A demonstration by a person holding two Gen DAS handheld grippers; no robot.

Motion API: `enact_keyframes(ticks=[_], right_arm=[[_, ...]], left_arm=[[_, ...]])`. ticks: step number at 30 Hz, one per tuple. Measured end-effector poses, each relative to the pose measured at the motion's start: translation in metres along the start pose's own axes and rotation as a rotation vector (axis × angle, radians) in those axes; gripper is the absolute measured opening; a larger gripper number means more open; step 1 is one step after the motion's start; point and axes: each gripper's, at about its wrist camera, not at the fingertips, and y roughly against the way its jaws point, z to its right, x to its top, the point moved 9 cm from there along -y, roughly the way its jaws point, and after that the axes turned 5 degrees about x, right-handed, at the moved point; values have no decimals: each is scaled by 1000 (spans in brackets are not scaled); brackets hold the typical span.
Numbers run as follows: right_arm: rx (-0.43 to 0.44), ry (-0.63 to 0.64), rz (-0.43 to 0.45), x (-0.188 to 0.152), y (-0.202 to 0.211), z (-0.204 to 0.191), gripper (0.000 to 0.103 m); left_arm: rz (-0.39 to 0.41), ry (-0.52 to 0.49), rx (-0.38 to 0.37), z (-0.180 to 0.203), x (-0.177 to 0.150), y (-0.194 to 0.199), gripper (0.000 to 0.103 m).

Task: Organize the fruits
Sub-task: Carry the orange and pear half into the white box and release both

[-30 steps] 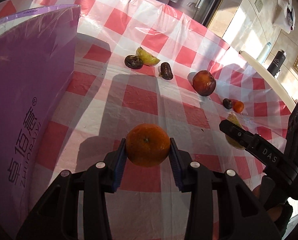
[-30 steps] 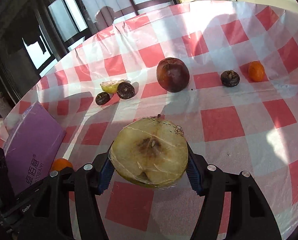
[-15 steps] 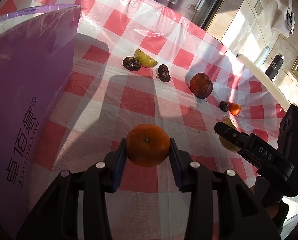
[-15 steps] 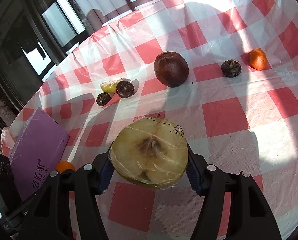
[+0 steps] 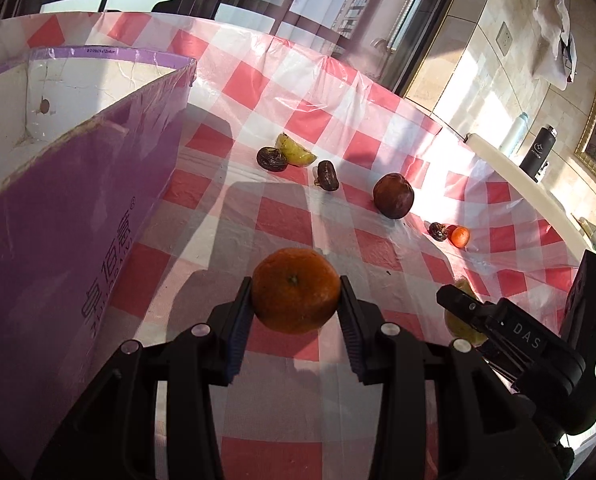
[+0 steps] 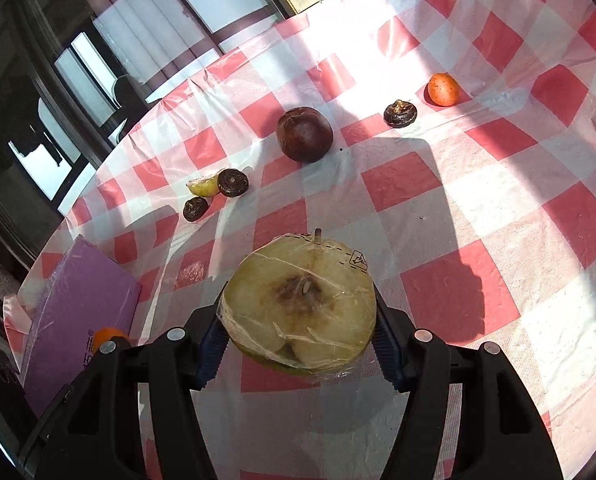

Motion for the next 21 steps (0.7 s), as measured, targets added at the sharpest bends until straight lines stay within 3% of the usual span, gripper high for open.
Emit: enact_keyframes(ticks=[7,11,14,17,21], right_arm=[[75,51,33,-27,37,-43,62],[167,131,71,-24,54,-97,62],[214,188,109,-21,65,-133,62],[247,236,106,-22,70,-165,62],[295,340,64,-38,65,-214,62]], left_arm=[[198,-71,4,-8,7,96,41],[316,-101,-2,-8,23,146,41],[356,-74,-46,-13,39,173,41],[417,-62,0,-34,56,196,41],[392,-38,129,-82,74,200,41]])
